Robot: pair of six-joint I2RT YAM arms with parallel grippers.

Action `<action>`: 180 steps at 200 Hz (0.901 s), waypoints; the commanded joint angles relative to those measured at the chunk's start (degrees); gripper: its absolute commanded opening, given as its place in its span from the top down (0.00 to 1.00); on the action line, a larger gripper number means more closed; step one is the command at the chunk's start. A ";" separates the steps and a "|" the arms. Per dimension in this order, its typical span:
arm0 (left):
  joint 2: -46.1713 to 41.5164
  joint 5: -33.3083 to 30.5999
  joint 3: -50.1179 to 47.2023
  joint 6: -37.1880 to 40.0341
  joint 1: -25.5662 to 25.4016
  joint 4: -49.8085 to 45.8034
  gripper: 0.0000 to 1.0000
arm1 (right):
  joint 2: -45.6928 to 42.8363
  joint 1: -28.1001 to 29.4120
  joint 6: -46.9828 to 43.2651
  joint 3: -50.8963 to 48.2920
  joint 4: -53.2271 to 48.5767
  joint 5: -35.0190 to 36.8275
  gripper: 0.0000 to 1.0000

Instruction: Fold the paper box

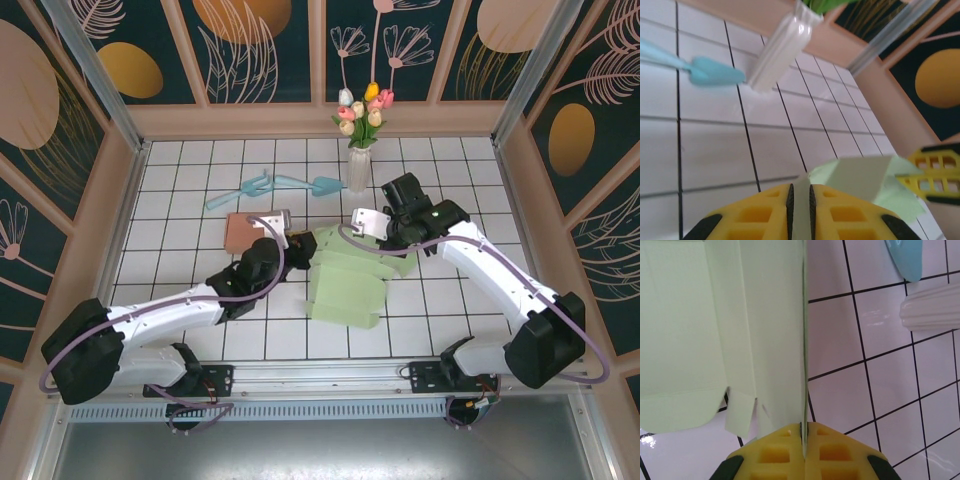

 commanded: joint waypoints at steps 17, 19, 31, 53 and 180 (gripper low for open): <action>-2.03 -2.12 6.12 -1.13 -1.05 -9.38 0.81 | -2.05 -0.19 -0.27 -0.64 1.36 0.35 1.00; -1.79 -2.55 6.68 -0.83 -1.07 -10.13 0.82 | -2.17 -0.18 -0.20 -0.71 1.42 0.39 1.00; 0.22 -3.62 9.53 0.63 -1.11 -13.33 0.83 | -2.56 0.06 -0.05 -1.45 1.86 0.34 1.00; 2.97 -2.72 12.08 1.07 -1.08 -14.68 0.84 | -3.39 0.21 -0.04 -3.08 2.78 0.83 1.00; 14.51 4.07 20.39 0.64 -4.63 -16.21 0.89 | -2.86 0.09 3.58 -1.85 3.72 1.46 1.00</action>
